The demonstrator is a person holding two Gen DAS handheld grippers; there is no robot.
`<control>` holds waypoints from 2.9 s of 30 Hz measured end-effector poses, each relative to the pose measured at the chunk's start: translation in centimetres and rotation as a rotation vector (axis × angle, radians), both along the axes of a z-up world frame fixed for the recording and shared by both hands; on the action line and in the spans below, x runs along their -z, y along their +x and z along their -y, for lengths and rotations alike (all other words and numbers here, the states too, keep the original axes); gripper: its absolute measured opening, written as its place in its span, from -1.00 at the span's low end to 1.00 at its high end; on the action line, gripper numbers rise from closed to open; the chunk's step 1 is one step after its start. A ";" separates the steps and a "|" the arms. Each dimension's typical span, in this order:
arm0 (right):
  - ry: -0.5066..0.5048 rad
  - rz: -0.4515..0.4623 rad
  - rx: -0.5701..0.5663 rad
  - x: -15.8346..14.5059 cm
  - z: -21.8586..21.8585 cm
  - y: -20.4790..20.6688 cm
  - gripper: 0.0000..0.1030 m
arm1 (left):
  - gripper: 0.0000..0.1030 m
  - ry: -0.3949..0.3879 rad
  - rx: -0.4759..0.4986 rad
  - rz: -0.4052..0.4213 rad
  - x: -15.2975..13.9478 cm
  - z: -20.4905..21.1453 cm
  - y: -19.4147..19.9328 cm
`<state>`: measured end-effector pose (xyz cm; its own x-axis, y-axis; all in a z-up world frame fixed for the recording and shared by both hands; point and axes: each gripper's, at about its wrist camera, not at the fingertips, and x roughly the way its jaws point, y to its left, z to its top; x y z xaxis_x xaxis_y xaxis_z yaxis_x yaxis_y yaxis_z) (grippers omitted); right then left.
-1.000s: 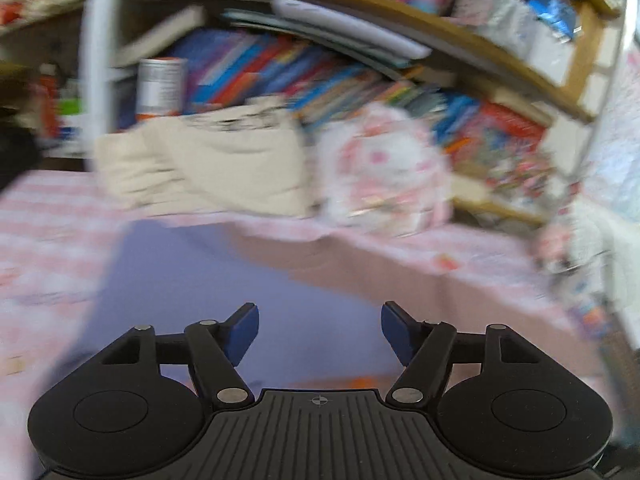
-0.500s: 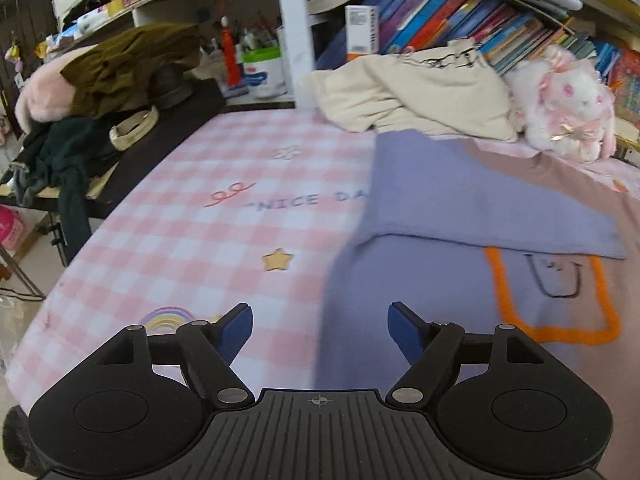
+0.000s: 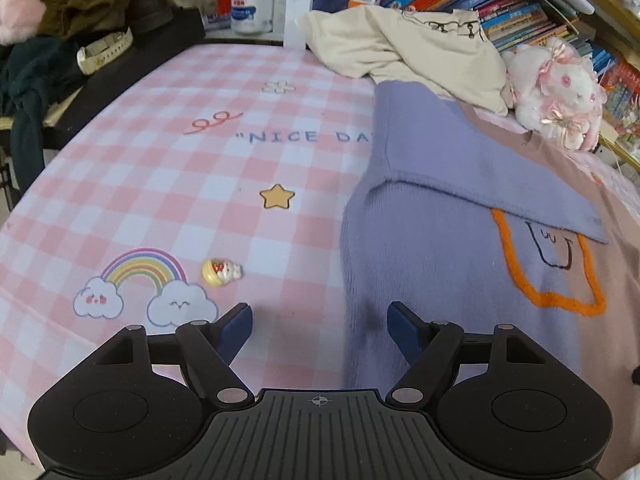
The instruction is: Fold clothes
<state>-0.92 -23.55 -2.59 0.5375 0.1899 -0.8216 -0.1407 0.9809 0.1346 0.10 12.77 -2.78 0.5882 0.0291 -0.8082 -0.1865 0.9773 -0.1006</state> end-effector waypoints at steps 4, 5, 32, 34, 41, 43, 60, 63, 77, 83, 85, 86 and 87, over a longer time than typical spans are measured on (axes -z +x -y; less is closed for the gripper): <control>-0.005 0.011 0.018 -0.1 -0.2 -0.3 -0.43 | -0.26 0.022 0.054 0.005 -0.1 0.5 -0.2; -0.005 0.012 0.023 -0.1 -0.2 -0.3 -0.49 | -0.56 0.012 0.069 0.007 -0.2 0.6 -0.3; 0.034 0.007 0.065 -0.3 -3.1 -1.2 -0.71 | -0.83 -0.025 0.151 0.017 -0.1 -2.7 -1.6; 0.028 0.009 0.079 -0.4 -3.0 -1.3 -0.50 | -0.80 -0.013 0.150 0.028 -0.4 -2.7 -1.7; 0.008 0.079 0.159 -1.8 -3.0 -2.5 0.44 | 0.37 0.045 0.177 0.129 -2.3 -1.9 -2.2; -0.002 0.118 0.186 -2.5 -3.1 -3.0 0.68 | 0.59 0.072 0.203 0.184 -3.0 -1.2 -2.6; -0.060 0.132 0.276 -3.0 -1.1 -4.8 0.85 | 0.72 0.089 0.332 0.184 -2.0 3.3 -2.7; -0.053 0.132 0.266 -2.9 -0.3 -4.3 0.85 | 0.72 0.092 0.311 0.174 -2.0 4.2 -2.6; -0.009 0.107 0.198 -1.8 9.3 0.4 0.85 | 0.72 0.127 0.172 0.100 -2.0 11.7 -1.9; 0.018 0.094 0.183 -1.0 14.4 2.8 0.85 | 0.73 0.151 0.118 0.080 -1.6 16.0 -2.1; 0.017 0.094 0.177 -0.9 15.8 3.5 0.85 | 0.73 0.161 0.081 0.078 -1.4 17.1 -2.2; 0.018 0.091 0.179 -0.8 16.6 4.0 0.85 | 0.73 0.166 0.063 0.077 -1.3 17.6 -2.3; 0.019 0.088 0.182 -0.7 17.5 4.5 0.85 | 0.73 0.171 0.044 0.076 -1.1 18.2 -2.4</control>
<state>3.54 -41.01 -1.87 0.6341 0.0986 -0.7669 0.0261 0.9885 0.1487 -2.26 -5.38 -1.64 0.6507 0.1354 -0.7471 -0.1415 0.9884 0.0559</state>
